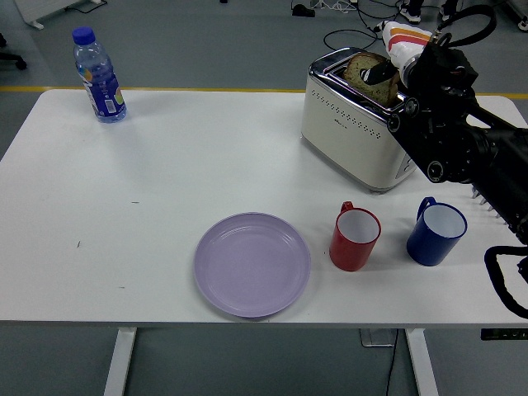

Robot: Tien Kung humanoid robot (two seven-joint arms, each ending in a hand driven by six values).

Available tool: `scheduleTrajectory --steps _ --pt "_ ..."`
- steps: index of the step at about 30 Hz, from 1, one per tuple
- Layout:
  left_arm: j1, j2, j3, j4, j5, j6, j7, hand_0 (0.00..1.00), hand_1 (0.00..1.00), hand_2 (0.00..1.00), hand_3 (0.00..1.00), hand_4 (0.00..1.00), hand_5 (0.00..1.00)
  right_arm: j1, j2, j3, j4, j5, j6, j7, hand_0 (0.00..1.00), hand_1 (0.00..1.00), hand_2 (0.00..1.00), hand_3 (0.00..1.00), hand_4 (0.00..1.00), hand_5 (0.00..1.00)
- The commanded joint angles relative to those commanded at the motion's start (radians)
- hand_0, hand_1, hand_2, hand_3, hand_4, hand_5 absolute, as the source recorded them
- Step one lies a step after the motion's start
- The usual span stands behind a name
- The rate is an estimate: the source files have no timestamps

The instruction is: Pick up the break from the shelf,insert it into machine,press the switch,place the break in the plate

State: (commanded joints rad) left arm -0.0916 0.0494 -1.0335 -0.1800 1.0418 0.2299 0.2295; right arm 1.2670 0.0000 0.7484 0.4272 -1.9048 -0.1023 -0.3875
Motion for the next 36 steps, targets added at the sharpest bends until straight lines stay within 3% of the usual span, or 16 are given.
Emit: scheduleTrajectory --steps 1,2,6,19,20,25,26,31,32,36 --pt "-0.001 0.001 0.000 0.000 0.000 0.001 -0.001 0.631 0.516 0.487 0.498 0.291 0.867 0.006 0.000 -0.007 -0.016 -0.001 0.002 -0.001 0.832 0.771 0.816 0.861 0.762 0.273" --pt "-0.001 0.001 0.000 0.000 0.000 0.003 -0.001 0.631 0.513 0.484 0.493 0.291 0.865 0.010 0.000 -0.014 -0.030 0.001 0.002 -0.001 0.768 0.707 0.739 0.837 0.758 0.270" --pt "-0.003 0.000 -0.002 0.000 0.001 0.005 -0.001 0.631 0.513 0.484 0.493 0.291 0.865 0.016 0.000 -0.020 -0.059 0.022 0.003 0.001 0.768 0.707 0.739 0.837 0.758 0.270" --pt "-0.005 0.001 -0.009 0.000 0.012 0.006 0.001 0.631 0.511 0.482 0.491 0.290 0.862 0.000 0.000 -0.056 -0.011 0.125 0.004 0.017 0.714 0.659 0.687 0.817 0.753 0.270" --pt "-0.005 0.001 -0.009 0.000 0.012 0.006 0.001 0.631 0.511 0.480 0.489 0.291 0.861 0.000 0.000 -0.060 -0.011 0.130 0.001 0.018 0.617 0.594 0.618 0.769 0.744 0.262" --pt "-0.006 0.002 -0.012 0.000 0.016 0.006 0.001 0.631 0.511 0.480 0.489 0.291 0.861 0.001 0.000 -0.069 -0.019 0.137 -0.008 0.024 0.617 0.594 0.618 0.769 0.744 0.262" --pt "-0.007 0.002 -0.013 0.000 0.016 0.007 0.001 0.630 0.508 0.476 0.482 0.290 0.860 0.002 0.000 -0.077 -0.028 0.142 -0.010 0.027 0.456 0.497 0.528 0.700 0.727 0.256" --pt "-0.008 0.002 -0.013 0.000 0.016 0.007 0.000 0.630 0.508 0.476 0.482 0.290 0.860 0.003 0.000 -0.094 -0.039 0.152 -0.012 0.031 0.456 0.497 0.528 0.700 0.727 0.256" --pt "-0.008 0.002 -0.013 0.000 0.016 0.007 0.000 0.630 0.506 0.475 0.482 0.289 0.858 0.003 0.000 -0.096 -0.039 0.154 -0.012 0.031 0.374 0.435 0.472 0.651 0.715 0.243" --pt "-0.009 0.002 -0.015 0.000 0.017 0.008 0.000 0.630 0.506 0.475 0.482 0.289 0.858 0.001 0.000 -0.106 -0.043 0.164 -0.020 0.039 0.374 0.435 0.472 0.651 0.715 0.243"
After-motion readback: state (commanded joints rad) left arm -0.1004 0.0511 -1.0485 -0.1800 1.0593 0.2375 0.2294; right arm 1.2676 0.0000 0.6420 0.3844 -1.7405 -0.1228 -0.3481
